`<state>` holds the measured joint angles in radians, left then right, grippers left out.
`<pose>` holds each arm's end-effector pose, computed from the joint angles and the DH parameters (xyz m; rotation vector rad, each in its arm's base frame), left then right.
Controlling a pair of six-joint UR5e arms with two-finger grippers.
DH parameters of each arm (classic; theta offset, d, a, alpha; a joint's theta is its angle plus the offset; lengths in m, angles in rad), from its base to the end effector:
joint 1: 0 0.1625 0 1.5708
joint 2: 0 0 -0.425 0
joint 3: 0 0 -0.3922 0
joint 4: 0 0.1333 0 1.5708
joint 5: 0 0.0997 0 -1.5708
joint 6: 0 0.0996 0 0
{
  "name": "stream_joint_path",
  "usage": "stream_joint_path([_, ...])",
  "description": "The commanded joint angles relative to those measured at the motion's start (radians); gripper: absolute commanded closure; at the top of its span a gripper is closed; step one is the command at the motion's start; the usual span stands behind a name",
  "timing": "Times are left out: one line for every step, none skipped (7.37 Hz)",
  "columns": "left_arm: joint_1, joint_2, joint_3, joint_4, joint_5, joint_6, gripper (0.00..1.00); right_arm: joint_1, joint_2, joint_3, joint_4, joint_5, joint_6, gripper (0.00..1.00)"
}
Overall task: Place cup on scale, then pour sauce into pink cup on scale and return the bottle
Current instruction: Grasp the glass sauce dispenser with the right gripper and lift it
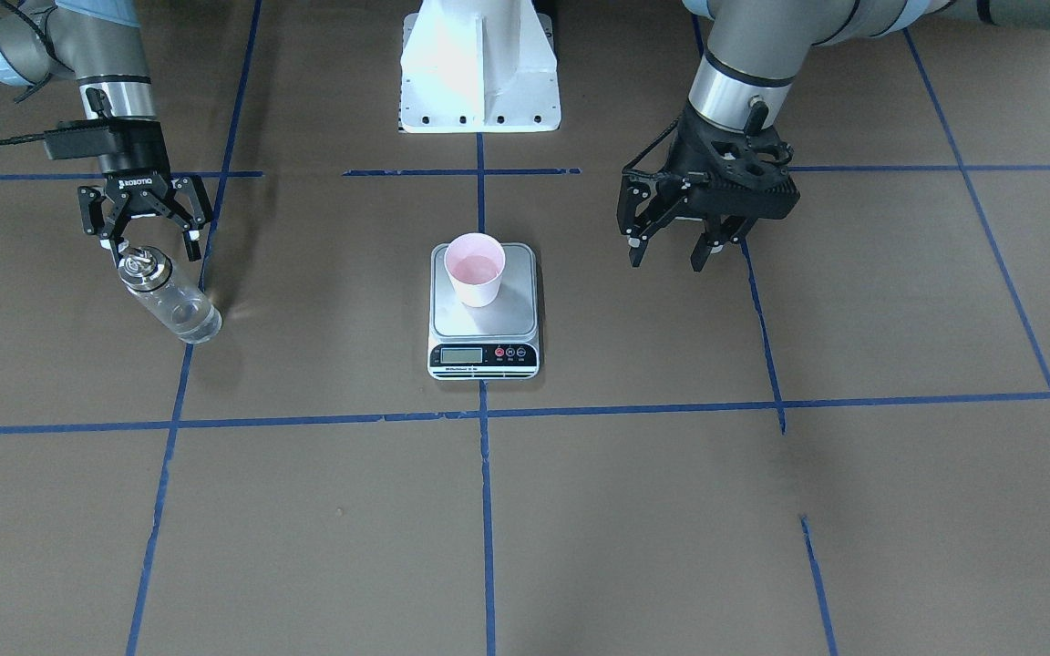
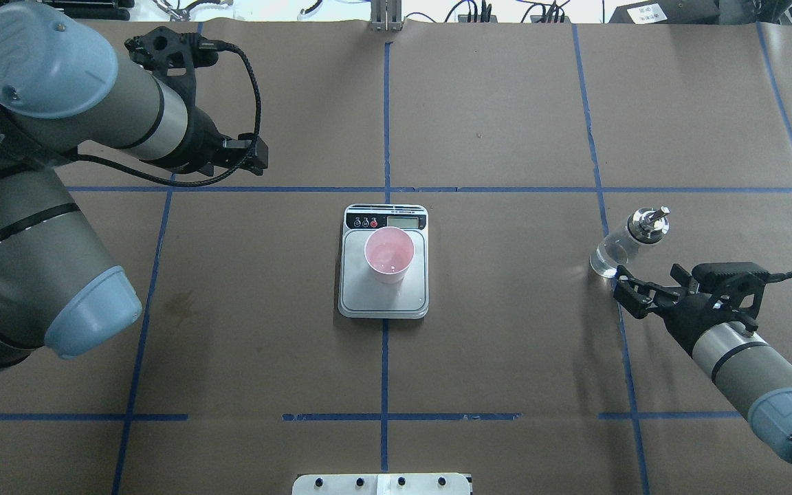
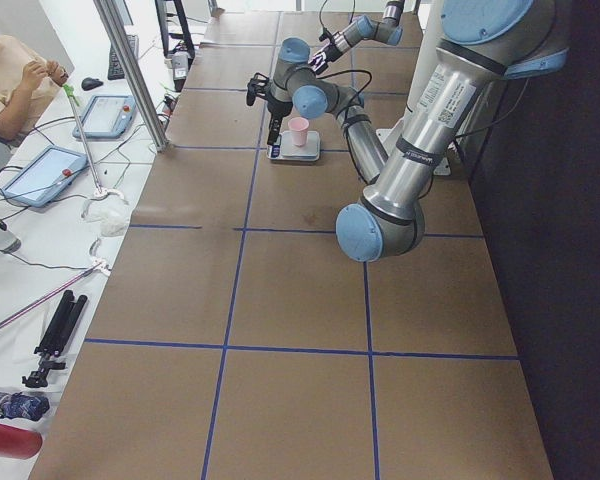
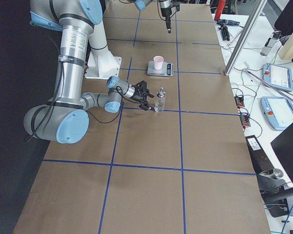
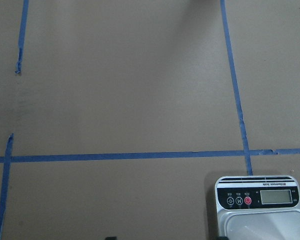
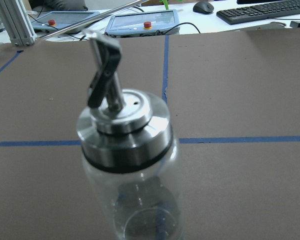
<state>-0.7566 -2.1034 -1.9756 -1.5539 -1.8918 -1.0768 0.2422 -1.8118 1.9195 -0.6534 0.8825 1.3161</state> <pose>0.3544 -0.4746 0.1904 0.2923 0.9136 -0.0944 -0.3470 -0.2882 0.4878 0.8482 -0.7985 0.3412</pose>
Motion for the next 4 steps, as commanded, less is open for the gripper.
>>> stream_joint_path([0.0, 0.006, 0.003, 0.0, 0.0, 0.001, 0.25, -0.017, 0.029, -0.031, -0.026, -0.017, -0.001, 0.0])
stream_joint_path([0.002, 0.006, 0.004, -0.002, 0.0, 0.001, 0.24, -0.015, 0.031, -0.033, -0.028, -0.02, -0.001, 0.0])
stream_joint_path([0.002, 0.006, 0.006, -0.002, -0.001, 0.001, 0.24, -0.015, 0.031, -0.036, -0.028, -0.02, -0.001, 0.0])
stream_joint_path([0.002, 0.006, 0.009, -0.003, -0.001, 0.001, 0.23, -0.015, 0.041, -0.037, -0.032, -0.02, -0.001, 0.0])
